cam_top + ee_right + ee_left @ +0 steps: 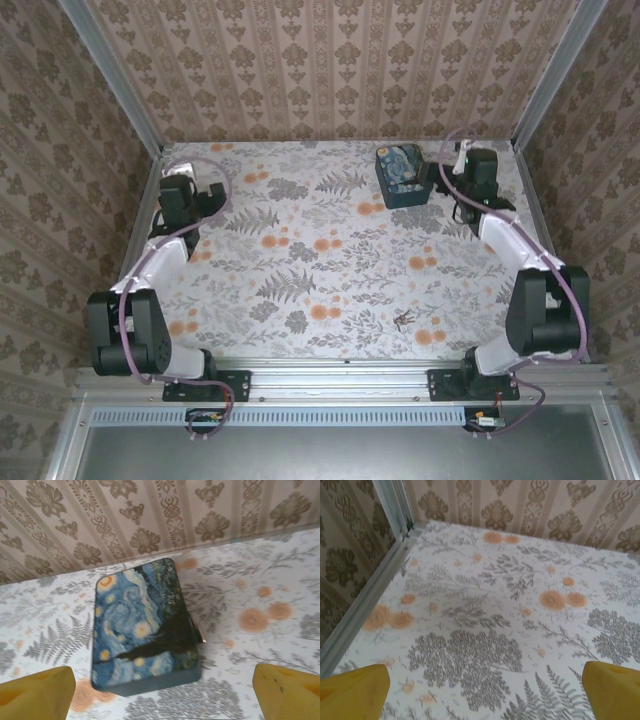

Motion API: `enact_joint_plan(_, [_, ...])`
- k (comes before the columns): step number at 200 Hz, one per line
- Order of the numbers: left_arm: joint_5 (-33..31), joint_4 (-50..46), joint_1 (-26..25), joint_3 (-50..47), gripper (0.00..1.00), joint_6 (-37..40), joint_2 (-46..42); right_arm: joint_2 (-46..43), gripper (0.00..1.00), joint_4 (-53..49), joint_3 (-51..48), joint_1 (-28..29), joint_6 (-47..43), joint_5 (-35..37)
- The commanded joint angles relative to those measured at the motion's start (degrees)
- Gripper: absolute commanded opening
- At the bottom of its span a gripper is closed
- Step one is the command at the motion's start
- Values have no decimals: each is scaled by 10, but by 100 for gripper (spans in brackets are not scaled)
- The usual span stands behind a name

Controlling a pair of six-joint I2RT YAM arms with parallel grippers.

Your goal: Unlock the padlock with the key

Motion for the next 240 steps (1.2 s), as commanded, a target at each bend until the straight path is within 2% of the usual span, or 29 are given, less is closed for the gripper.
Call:
enact_joint_plan(1, [-34, -150, -58, 20, 100, -45, -7, 61, 91, -116, 57, 1, 68, -45])
enact_joint_plan(24, [-16, -181, -104, 16, 100, -64, -29, 133, 90, -161, 136, 1, 78, -39])
enact_joint_plan(53, [-27, -211, -165, 17, 100, -52, -54, 206, 89, -175, 193, 0, 82, -21])
enact_joint_plan(94, [-24, -226, -212, 9, 100, -49, -79, 291, 89, -197, 274, -2, 64, -17])
enact_joint_plan(114, [-24, -224, -219, 1, 100, -47, -90, 319, 85, -230, 322, -4, 53, -30])
enact_joint_plan(146, [-35, -224, -220, 3, 100, -37, -102, 344, 68, -247, 350, -3, 52, -107])
enact_joint_plan(162, [-37, -228, -220, 7, 100, -31, -104, 350, 63, -254, 350, 3, 56, -129])
enact_joint_plan(214, [-40, -232, -219, 17, 100, -11, -114, 351, 58, -257, 330, 37, 49, -114])
enact_joint_plan(240, [-41, -228, -219, 9, 100, -9, -121, 363, 48, -259, 325, 57, 44, -96])
